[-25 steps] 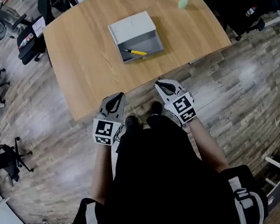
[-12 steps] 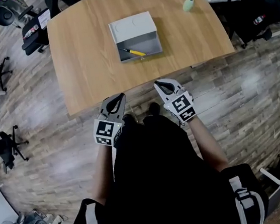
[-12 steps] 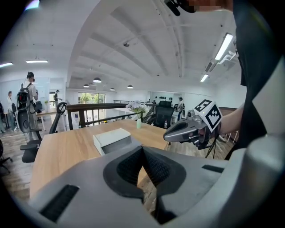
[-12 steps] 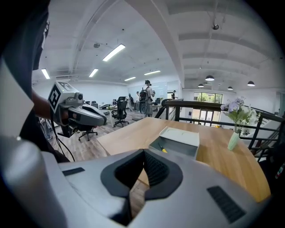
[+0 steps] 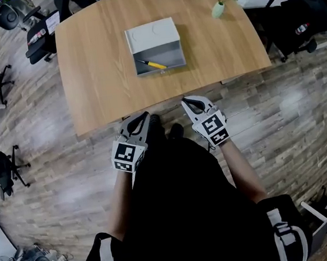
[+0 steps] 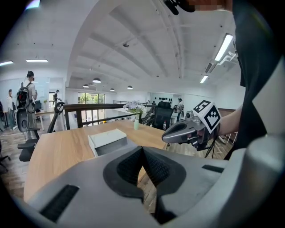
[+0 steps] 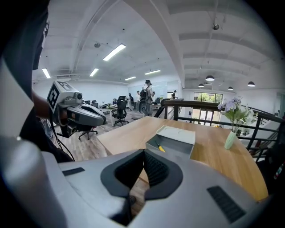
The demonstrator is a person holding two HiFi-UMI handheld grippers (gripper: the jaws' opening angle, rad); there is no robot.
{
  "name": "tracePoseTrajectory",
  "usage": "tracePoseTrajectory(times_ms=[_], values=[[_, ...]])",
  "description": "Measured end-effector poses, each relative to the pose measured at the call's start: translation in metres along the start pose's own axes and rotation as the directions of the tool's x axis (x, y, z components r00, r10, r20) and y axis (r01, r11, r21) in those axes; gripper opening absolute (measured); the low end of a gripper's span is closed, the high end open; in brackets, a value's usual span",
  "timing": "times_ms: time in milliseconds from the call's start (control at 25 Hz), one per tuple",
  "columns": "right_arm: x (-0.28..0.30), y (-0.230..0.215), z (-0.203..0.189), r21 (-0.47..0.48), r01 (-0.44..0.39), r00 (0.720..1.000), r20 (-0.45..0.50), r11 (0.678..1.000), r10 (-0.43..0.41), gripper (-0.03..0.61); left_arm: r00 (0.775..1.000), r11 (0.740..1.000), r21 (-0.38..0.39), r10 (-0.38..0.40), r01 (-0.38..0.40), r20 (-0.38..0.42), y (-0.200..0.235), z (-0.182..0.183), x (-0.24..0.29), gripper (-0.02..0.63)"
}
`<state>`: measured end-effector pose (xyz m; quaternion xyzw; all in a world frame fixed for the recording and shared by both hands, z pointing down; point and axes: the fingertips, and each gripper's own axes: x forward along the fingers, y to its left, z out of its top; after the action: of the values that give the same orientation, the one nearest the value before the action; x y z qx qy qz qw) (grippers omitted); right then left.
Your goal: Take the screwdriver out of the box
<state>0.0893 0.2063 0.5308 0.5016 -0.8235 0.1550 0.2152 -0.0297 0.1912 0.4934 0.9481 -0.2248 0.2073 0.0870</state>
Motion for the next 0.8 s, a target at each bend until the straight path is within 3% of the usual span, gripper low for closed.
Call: tracePoseTrajectory(times_ms=[440,800], values=[[0.002,-0.012,-0.002,0.036,0.058,0.998,-0.019,0.998,-0.058,0.025,0.997,0.997,-0.009,-0.082,0.082,-0.011,0.007,0.004,0.021,0.021],[0.016,-0.037,0.009,0.020,0.085,0.995,-0.055,0.996,-0.084,0.025,0.992,0.993,0.012,-0.120,0.120,0.028,0.029,0.023,0.051,0.021]])
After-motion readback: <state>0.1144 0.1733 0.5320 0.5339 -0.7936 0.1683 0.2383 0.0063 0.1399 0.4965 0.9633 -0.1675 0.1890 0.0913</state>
